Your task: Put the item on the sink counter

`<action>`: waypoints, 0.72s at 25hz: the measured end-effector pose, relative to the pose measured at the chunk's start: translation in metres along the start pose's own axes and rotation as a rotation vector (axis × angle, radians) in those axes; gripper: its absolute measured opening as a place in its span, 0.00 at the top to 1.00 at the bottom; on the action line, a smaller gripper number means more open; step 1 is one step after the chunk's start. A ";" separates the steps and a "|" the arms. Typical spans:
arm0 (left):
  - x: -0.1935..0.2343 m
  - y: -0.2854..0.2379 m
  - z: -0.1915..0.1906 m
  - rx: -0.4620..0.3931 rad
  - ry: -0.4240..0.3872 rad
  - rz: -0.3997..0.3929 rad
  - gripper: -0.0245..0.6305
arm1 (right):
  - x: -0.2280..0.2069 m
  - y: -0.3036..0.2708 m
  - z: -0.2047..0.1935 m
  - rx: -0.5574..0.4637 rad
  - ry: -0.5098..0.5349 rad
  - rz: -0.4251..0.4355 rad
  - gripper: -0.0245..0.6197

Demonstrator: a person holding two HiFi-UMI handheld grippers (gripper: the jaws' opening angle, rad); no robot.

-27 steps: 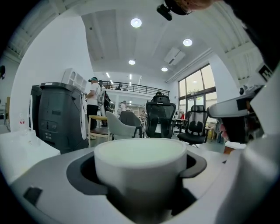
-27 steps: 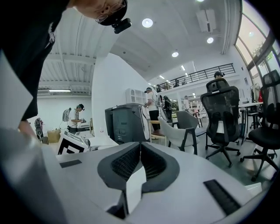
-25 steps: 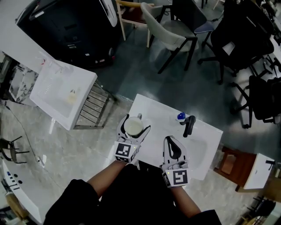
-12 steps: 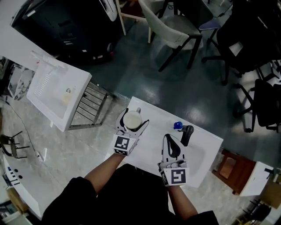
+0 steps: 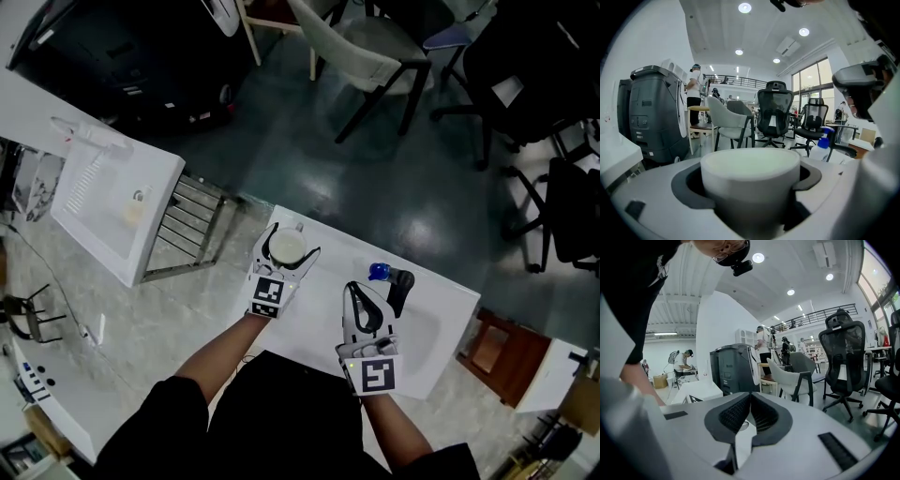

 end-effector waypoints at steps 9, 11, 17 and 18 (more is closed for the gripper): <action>0.008 -0.032 -0.022 0.030 -0.014 -0.016 0.27 | 0.000 -0.011 -0.013 0.037 -0.011 0.026 0.91; 0.009 -0.037 -0.027 0.038 -0.021 -0.019 0.27 | -0.001 -0.013 -0.016 0.050 -0.007 0.035 0.91; 0.010 -0.045 -0.035 0.049 -0.036 -0.036 0.27 | -0.008 -0.020 -0.019 0.061 -0.027 0.012 0.91; 0.011 -0.047 -0.036 0.049 -0.040 -0.036 0.27 | -0.010 -0.021 -0.019 0.057 -0.036 0.003 0.91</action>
Point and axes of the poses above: the fingertips, and each gripper's own axes: y backward along the fingers, x to its left, z out of its top, the point moved 5 cm from there along y, backward along the fingers, and after that the axes turned 14 degrees about -y, right-handed, at the moved point
